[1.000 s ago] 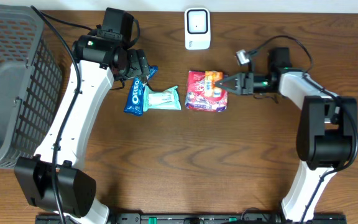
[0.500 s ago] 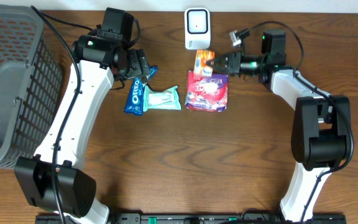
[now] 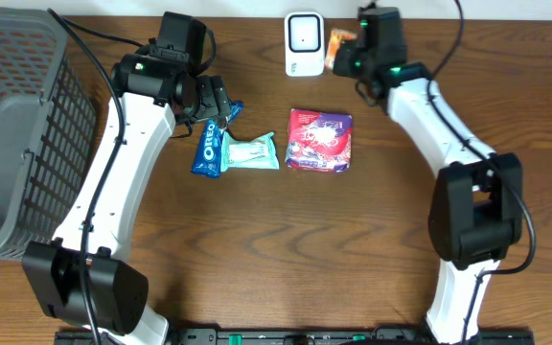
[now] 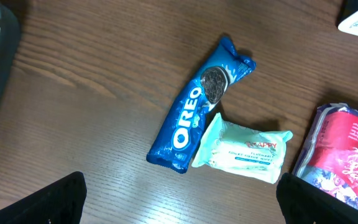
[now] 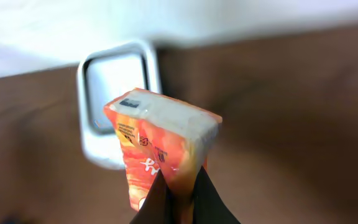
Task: Scan the item barcode
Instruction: 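Carry the orange box with the right gripper under the scanner, then move the orange box to the right table edge and release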
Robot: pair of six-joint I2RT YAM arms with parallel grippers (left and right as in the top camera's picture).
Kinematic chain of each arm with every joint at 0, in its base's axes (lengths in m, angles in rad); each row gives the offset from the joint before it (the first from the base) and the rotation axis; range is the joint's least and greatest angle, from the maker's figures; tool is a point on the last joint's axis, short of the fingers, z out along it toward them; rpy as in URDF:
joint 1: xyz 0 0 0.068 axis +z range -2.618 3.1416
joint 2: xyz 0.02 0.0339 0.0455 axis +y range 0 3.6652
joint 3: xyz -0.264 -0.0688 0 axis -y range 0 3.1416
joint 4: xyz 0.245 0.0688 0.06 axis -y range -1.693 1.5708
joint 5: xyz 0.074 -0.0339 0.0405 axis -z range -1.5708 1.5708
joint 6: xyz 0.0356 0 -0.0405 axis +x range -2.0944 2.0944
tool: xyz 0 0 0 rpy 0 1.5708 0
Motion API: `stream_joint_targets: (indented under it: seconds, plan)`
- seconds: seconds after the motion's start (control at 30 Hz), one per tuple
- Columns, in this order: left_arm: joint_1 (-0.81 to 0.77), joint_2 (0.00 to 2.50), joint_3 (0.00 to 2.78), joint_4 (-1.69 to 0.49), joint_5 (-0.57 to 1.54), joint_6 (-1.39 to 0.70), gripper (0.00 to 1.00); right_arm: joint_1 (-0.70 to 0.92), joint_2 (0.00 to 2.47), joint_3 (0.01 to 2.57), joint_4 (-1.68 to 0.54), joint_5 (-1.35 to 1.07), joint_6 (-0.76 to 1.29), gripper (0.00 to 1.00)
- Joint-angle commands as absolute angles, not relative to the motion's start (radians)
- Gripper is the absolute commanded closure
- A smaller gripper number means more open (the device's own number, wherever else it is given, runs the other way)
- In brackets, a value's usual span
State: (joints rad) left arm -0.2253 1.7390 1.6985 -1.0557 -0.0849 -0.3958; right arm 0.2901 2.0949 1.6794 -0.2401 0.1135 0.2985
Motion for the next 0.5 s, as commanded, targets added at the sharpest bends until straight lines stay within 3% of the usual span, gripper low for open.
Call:
stream_joint_targets:
  seconds: [0.0, 0.1, 0.3, 0.47]
  plan:
    - [-0.224, 1.745, 1.704, -1.061, -0.094, -0.393, 0.02, 0.356, 2.061, 1.707, -0.175, 0.485, -0.017, 0.99]
    - [-0.224, 1.745, 1.704, -1.061, -0.094, -0.393, 0.02, 0.384, 2.071, 1.707, -0.076, 0.488, -0.147, 0.99]
    - [-0.224, 1.745, 1.704, -1.061, -0.094, -0.393, 0.02, 0.401, 2.109, 1.709, 0.070, 0.439, -0.160, 0.99]
    - [-0.224, 1.745, 1.704, -1.061, -0.094, -0.393, 0.02, 0.396, 2.171, 1.786, 0.028, 0.434, -0.166, 0.99]
